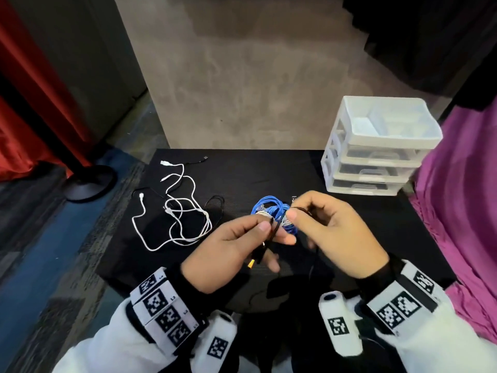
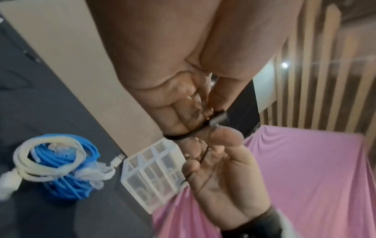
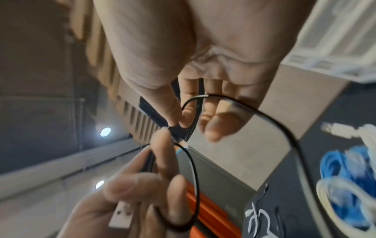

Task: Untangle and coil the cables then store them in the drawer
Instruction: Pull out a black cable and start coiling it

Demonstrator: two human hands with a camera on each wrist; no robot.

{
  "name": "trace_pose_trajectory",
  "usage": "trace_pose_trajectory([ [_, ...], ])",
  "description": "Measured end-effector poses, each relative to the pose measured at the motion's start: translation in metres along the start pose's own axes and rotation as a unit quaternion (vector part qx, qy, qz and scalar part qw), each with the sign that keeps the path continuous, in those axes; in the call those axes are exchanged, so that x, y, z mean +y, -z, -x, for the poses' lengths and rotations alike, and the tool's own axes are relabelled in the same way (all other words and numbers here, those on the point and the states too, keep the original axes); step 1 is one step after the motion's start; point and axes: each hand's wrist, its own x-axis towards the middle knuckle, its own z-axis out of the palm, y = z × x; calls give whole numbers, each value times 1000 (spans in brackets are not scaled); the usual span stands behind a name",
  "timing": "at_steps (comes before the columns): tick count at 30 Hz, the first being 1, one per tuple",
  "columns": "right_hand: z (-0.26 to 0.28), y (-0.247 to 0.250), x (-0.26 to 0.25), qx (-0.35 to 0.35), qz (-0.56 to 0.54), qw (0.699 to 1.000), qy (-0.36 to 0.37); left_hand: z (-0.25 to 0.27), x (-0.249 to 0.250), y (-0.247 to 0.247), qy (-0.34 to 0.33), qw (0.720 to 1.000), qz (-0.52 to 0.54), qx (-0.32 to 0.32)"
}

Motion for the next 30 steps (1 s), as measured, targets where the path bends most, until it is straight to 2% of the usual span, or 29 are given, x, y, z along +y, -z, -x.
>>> trace_pose_trajectory([
  [2,1,-5,7,-7,-116,993,-27,0,-1,-4,12,998,59,-24],
  [5,6,-14,10,-41,-261,962,-65,0,-5,-9,32,993,110,-32],
  [12,4,-22,16,21,-230,969,-91,-3,-14,-10,64,988,128,65],
  [14,4,-24,18,33,-226,969,-92,-5,-24,-7,54,989,79,110],
  [16,6,-27,21,38,-209,974,-81,-7,-34,-3,5,987,-51,151],
  [18,8,-30,21,32,-172,982,-69,-8,-41,1,-51,959,-223,166],
  [20,9,-33,20,30,-135,989,-60,-8,-42,2,-72,938,-306,147],
  [22,9,-33,22,36,-124,990,-60,-6,-40,0,-49,960,-242,130],
  [23,9,-33,22,39,-126,990,-59,-5,-37,-2,-20,982,-140,123],
  [24,9,-32,21,38,-126,990,-57,-5,-32,-4,12,991,-20,129],
  [26,10,-32,19,26,-126,991,-48,-4,-24,-10,98,971,184,115],
  [28,11,-34,16,24,-160,986,-49,-3,-18,-17,142,947,268,103],
  [30,10,-36,14,33,-203,977,-52,-2,-17,-20,156,920,344,105],
])
